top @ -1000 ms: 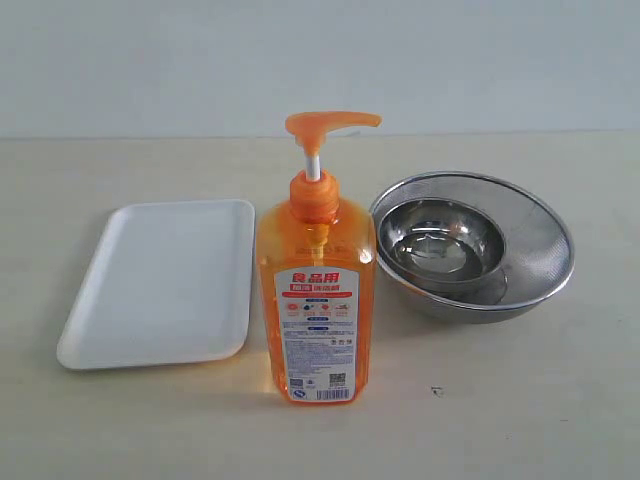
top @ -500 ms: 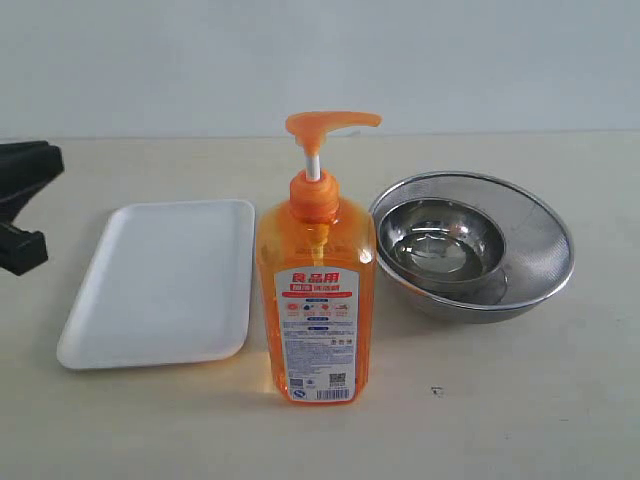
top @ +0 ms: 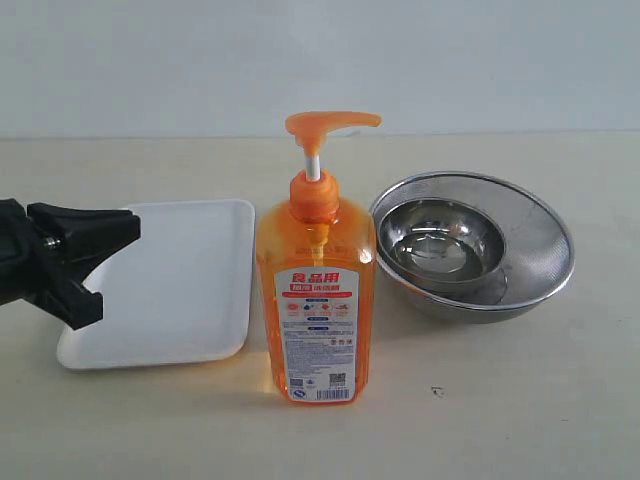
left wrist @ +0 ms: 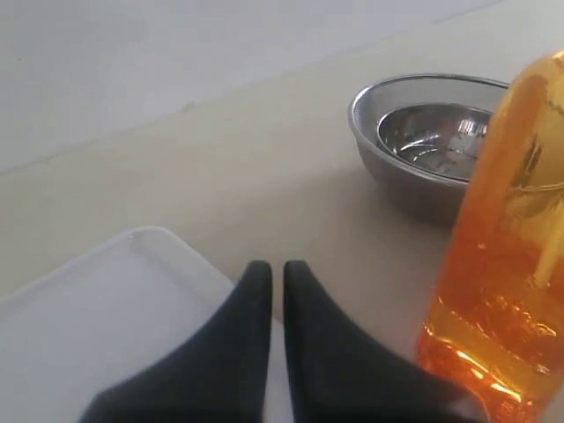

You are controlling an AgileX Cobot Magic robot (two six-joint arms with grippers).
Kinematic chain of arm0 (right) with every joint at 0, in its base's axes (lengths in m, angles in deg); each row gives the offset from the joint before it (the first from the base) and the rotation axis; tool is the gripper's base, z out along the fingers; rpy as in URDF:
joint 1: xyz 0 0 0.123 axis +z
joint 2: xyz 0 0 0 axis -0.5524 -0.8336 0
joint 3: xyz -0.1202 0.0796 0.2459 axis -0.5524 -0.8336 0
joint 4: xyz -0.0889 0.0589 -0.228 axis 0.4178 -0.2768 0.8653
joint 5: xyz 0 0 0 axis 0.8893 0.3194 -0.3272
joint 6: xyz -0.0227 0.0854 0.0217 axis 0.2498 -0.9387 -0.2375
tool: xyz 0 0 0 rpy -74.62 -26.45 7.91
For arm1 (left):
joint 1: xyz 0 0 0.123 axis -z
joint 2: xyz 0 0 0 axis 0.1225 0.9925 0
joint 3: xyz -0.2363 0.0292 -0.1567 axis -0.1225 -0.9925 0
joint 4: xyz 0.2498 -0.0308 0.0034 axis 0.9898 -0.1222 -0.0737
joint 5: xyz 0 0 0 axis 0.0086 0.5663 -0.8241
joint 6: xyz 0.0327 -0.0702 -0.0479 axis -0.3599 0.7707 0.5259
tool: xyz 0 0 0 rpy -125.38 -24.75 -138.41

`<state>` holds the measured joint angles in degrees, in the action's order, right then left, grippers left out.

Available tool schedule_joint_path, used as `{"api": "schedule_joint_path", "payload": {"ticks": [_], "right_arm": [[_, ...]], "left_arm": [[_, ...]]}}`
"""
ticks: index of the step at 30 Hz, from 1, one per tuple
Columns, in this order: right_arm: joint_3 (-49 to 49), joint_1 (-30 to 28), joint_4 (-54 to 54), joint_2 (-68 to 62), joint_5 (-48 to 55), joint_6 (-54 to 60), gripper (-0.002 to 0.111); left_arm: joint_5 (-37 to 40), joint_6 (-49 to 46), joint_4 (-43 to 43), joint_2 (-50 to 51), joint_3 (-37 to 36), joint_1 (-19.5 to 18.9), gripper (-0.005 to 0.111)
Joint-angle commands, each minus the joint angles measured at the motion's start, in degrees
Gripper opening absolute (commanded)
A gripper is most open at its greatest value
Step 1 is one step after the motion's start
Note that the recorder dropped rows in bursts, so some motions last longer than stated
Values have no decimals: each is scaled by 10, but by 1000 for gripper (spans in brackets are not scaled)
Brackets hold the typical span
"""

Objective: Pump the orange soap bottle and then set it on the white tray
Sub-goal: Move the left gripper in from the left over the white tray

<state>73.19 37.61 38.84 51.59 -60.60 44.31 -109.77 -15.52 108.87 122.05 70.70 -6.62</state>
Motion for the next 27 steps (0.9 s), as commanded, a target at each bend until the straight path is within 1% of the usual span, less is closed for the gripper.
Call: {"api": "schedule_joint_path", "payload": {"ticks": [1, 6, 10, 13, 14, 16, 18, 19, 21, 26, 27], "right_arm": [[1, -1, 2, 2, -3, 1, 0], [1, -1, 2, 2, -3, 1, 0], [1, -1, 2, 2, -3, 1, 0], [1, -1, 2, 2, -3, 1, 0], [1, -1, 2, 2, -3, 1, 0], [1, -1, 2, 2, -3, 1, 0], [1, -1, 2, 2, -3, 1, 0], [1, -1, 2, 2, -3, 1, 0], [1, -1, 2, 2, -3, 1, 0], [1, -1, 2, 2, -3, 1, 0], [1, -1, 2, 2, -3, 1, 0]], "left_arm": [[-21, -25, 12, 14, 4, 2, 5], [-19, -72, 46, 27, 4, 2, 5], [-21, -74, 58, 43, 4, 2, 5], [-66, -75, 77, 70, 4, 2, 5], [-70, -78, 78, 74, 4, 2, 5], [-67, -80, 90, 82, 4, 2, 5], [-43, -80, 92, 85, 4, 2, 5], [-17, -69, 93, 85, 4, 2, 5], [-5, -41, 99, 85, 4, 2, 5], [-10, -30, 154, 85, 4, 2, 5], [-11, -4, 154, 85, 4, 2, 5]]}}
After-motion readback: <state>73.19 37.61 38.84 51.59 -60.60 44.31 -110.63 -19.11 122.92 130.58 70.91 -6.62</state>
